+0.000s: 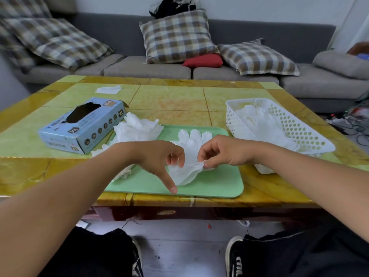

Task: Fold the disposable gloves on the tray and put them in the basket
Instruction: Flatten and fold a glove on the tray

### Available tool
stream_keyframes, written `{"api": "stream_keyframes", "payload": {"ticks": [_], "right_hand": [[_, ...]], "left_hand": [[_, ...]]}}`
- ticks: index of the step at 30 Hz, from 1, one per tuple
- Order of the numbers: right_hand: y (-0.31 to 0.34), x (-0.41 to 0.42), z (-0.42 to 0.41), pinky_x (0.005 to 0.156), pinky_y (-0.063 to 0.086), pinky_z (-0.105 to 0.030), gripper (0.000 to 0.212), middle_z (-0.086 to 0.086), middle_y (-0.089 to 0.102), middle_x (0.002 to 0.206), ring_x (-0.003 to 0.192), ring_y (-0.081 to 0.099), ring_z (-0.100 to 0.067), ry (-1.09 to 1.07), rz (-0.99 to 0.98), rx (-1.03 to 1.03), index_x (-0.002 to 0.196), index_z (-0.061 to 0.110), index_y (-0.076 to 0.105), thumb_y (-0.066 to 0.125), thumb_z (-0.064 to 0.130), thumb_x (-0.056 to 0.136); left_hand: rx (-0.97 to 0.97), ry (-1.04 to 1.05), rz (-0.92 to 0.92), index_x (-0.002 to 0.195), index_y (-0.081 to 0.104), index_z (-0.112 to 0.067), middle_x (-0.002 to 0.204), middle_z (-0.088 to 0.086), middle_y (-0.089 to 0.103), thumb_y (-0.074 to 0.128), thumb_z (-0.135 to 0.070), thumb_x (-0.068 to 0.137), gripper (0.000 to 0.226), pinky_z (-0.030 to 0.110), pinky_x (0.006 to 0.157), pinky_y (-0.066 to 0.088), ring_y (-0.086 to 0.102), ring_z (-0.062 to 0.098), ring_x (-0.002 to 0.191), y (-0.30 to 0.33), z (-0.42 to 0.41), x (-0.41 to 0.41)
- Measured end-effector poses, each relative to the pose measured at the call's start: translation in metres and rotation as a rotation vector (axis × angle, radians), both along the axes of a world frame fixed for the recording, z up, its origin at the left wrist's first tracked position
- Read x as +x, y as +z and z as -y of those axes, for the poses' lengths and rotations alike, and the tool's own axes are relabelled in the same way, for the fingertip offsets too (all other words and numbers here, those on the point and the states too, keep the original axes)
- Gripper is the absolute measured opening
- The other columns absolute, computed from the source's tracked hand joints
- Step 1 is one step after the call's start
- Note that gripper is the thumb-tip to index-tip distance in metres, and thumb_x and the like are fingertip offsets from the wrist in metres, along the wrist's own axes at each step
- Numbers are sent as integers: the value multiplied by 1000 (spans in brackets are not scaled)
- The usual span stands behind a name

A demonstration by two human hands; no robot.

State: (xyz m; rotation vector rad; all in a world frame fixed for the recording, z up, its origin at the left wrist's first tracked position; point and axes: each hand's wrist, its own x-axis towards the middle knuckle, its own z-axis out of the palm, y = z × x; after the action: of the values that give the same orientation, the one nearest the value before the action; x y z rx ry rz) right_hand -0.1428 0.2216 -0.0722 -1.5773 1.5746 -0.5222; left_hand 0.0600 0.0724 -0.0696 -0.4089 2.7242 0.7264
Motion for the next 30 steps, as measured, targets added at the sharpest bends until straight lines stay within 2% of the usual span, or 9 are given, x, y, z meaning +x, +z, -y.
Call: {"api": "stream_keyframes", "payload": {"ticks": [6,10,14,16,18,21,23,26,30], "right_hand": [[26,-17,4,67,54,-23,7,-3,66,77,68,61,-12,-246,597,-74,94,6,67,65,2,88],[49,-18,5,62,54,-21,13,-1,60,71,61,57,-12,-318,856,-180,80,12,71,64,4,88],[70,-15,3,59,50,-17,40,6,53,60,55,50,-7,-409,938,-199,59,18,68,51,11,95],[81,-13,3,61,48,-17,24,6,43,62,58,44,-7,-453,1011,-205,70,15,67,56,15,92],[90,-14,2,65,51,-19,16,5,47,64,60,49,-7,-496,1044,-222,95,8,68,54,15,95],[105,-17,-3,75,55,-22,26,-3,66,78,72,63,-11,-563,1072,-277,120,3,60,54,13,96],[113,-19,-9,78,56,-26,34,-6,68,89,82,65,-17,-574,1079,-304,120,2,62,62,18,91],[113,-20,-23,107,48,-42,63,-15,65,126,122,62,-32,-451,985,-273,136,3,60,66,40,85],[104,-13,-28,99,55,-38,43,-10,74,116,110,70,-24,-496,835,-313,119,13,70,70,34,82]], "left_hand": [[275,126,-504,107,70,-20,113,-7,68,80,-29,76,34,30,96,51,64,8,106,22,14,-11],[732,284,-761,83,63,-6,82,5,66,58,-14,91,12,28,78,49,62,13,76,49,-1,-29],[1008,339,-764,109,69,-9,97,2,76,37,-55,100,57,27,75,54,72,15,87,70,-15,-44],[980,249,-781,119,70,-13,113,4,74,57,-66,86,63,27,80,56,71,18,104,75,-21,-49],[853,270,-876,117,71,-12,111,4,75,79,-34,81,43,27,81,56,71,17,101,81,-26,-60],[888,404,-946,116,72,-4,109,12,76,73,-19,84,36,34,86,59,72,19,96,94,-31,-73],[919,461,-926,118,70,-3,111,14,75,72,-20,88,34,37,89,60,72,23,98,104,-35,-76],[894,499,-948,112,73,-5,103,13,77,74,-16,87,27,34,79,62,74,24,91,115,-45,-83],[791,499,-1012,108,75,-5,97,13,78,81,-12,80,29,33,73,61,76,25,86,118,-59,-93]]}}
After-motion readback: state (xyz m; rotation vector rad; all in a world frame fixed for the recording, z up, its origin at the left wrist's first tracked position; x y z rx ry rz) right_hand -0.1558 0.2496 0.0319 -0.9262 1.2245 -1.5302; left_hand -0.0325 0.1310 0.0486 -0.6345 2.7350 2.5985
